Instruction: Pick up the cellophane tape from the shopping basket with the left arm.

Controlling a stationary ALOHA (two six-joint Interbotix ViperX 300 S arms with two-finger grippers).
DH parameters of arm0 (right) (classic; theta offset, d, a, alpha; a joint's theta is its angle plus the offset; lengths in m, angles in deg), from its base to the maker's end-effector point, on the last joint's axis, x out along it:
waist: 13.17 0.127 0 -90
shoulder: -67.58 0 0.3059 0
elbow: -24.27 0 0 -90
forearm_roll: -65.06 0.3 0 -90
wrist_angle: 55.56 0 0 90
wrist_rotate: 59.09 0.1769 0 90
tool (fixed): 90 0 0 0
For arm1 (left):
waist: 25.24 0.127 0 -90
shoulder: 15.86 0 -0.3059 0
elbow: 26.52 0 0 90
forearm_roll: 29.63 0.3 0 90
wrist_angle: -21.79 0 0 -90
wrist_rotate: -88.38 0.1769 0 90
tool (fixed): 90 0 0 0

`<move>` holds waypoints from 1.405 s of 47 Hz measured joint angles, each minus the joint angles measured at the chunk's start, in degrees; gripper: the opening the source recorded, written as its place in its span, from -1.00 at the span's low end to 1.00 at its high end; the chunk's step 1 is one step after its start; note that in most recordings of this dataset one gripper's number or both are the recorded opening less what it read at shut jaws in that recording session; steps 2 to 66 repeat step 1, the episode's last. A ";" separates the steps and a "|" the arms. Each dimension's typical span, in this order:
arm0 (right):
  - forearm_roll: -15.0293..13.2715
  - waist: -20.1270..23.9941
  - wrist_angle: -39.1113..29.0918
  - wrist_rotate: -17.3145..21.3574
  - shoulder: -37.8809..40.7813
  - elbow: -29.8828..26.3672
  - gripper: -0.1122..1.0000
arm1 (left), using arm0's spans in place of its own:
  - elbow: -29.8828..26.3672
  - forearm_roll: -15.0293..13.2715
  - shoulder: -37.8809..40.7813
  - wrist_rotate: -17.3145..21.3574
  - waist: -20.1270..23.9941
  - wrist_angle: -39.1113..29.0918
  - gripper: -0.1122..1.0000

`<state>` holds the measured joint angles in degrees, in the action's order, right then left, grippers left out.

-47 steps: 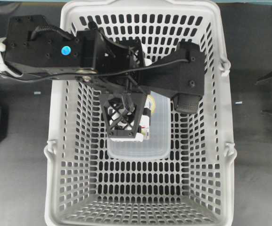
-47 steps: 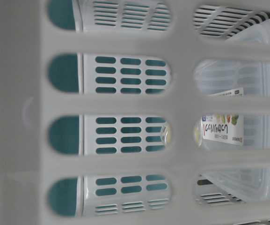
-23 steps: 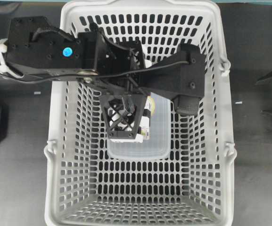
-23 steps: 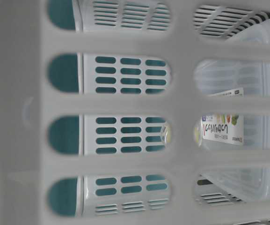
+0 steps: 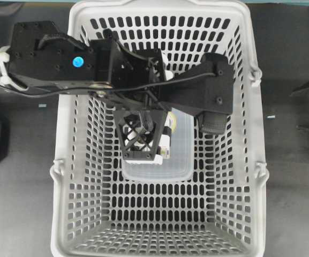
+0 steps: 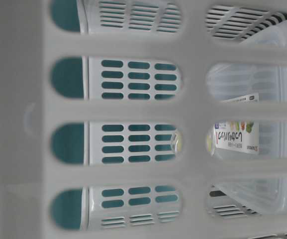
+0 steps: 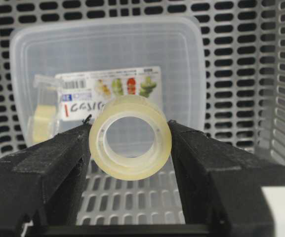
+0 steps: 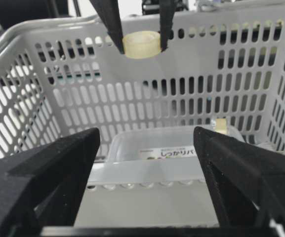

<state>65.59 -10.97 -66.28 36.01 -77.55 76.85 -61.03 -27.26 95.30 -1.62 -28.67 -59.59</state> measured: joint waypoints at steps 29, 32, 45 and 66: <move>0.00 0.00 -0.09 -0.09 0.09 0.00 0.54 | 0.00 0.00 0.09 0.00 0.00 0.09 0.11; 0.00 0.00 -0.09 -0.09 0.09 0.00 0.54 | 0.00 0.00 0.09 0.00 0.00 0.09 0.11; 0.00 0.00 -0.09 -0.09 0.09 0.00 0.54 | 0.00 0.00 0.09 0.00 0.00 0.09 0.11; 0.00 0.00 -0.09 -0.09 0.09 0.00 0.54 | 0.00 0.00 0.09 0.00 0.00 0.09 0.11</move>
